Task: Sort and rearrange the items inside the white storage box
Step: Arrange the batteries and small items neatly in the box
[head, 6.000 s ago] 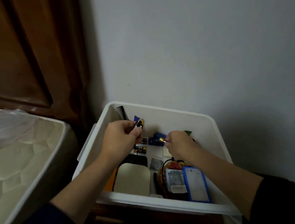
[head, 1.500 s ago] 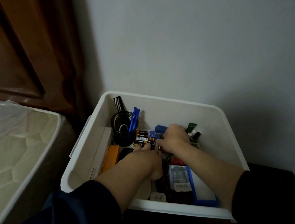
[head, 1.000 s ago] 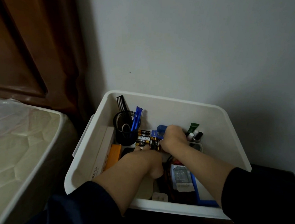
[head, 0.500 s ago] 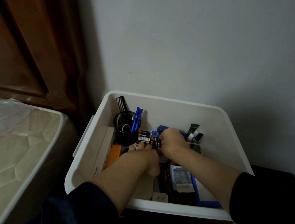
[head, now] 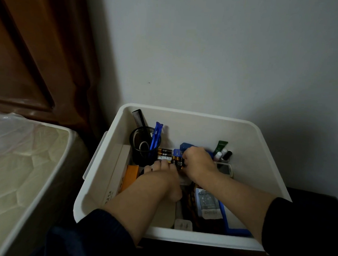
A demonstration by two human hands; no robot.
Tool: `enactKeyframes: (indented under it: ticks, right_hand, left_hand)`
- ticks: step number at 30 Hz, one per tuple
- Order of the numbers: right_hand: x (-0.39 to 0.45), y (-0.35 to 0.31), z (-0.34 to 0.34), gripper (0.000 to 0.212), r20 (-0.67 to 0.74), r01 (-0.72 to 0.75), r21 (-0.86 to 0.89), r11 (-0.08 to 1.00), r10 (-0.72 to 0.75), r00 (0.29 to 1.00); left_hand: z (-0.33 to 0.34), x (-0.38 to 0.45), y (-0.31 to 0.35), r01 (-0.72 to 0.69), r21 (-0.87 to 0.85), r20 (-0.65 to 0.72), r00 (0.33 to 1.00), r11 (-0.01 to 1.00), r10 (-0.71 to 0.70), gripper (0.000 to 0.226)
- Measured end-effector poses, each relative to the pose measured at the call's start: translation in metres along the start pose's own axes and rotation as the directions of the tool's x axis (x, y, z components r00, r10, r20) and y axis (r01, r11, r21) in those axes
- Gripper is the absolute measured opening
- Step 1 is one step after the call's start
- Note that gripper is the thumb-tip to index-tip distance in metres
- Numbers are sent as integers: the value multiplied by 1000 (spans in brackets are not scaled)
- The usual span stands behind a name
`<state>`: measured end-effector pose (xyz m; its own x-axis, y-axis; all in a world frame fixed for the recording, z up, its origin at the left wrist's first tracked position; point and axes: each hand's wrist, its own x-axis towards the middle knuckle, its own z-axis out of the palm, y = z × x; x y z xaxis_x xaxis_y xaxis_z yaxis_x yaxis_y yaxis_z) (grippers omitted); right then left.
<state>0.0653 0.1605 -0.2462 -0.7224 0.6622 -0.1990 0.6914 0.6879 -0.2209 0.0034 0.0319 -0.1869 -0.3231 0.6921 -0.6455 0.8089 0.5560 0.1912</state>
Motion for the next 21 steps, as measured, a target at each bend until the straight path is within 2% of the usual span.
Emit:
enactKeyframes:
  ticks: [2,5,13,21]
  right_hand:
    - [0,-1,1,40,0,0,13,1000,0,1000]
    - [-1,-2,-1,36,0,6,17,1000,-6,1000]
    - [-4,-4,-7,16,12,36,10,999,-36,999]
    - [-5,-4,-8,11,24,31,-3,1000,-31,999]
  left_hand:
    - [1,-1,0,68,-3,-9,998,998,-68,90]
    - [2,-2,-3,115,-18,36,993,993,-115,95]
    - [-3,0,-7,91,-28,78,993,995,-88,96]
    - [-4,0,-7,86,-33,76,994,996,-83,93]
